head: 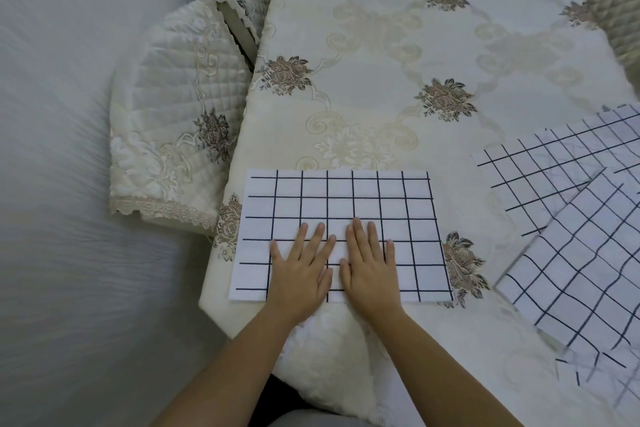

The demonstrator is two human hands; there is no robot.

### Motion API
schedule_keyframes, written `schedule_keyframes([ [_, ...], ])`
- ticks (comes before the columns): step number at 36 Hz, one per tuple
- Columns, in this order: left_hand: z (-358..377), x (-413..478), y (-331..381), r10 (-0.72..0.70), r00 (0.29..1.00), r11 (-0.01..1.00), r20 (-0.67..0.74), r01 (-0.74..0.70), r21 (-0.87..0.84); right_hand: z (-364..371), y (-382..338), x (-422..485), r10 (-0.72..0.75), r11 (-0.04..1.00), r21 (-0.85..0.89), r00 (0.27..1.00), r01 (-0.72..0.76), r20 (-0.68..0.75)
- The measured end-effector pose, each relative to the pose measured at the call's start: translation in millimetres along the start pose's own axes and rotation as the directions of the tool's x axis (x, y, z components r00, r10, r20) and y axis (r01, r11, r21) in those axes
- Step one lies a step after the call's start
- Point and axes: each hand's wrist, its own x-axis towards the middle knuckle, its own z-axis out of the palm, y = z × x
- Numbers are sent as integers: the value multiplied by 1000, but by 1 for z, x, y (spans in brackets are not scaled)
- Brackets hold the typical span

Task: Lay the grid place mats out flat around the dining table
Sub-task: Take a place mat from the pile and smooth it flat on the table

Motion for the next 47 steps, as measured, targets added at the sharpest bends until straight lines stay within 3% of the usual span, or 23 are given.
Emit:
schedule_keyframes([
  [17,4,-39,-59,-117,993,993,-22,116,-31,-29,83,-24,145,989,-8,989,-145,37],
  [24,0,-37,-57,-148,982,989,-117,148,-12,-29,98,-26,127,991,-52,992,-125,27],
  [29,-14,-19,-35,-212,952,975,-219,223,24,-37,81,-19,180,981,-54,981,-184,-75],
  [32,-19,-7,-19,-226,948,973,-223,230,-8,-38,53,-13,110,993,-41,993,-112,-53],
  [38,-5,5,14,-67,976,998,-207,69,4,-26,-9,-3,-26,1000,-2,999,26,47],
  [43,18,7,18,-101,985,995,-141,102,2,-7,-27,-4,-59,998,33,993,55,104],
  [47,16,0,13,-106,990,994,-95,107,13,5,-13,-12,-97,995,32,993,95,66],
])
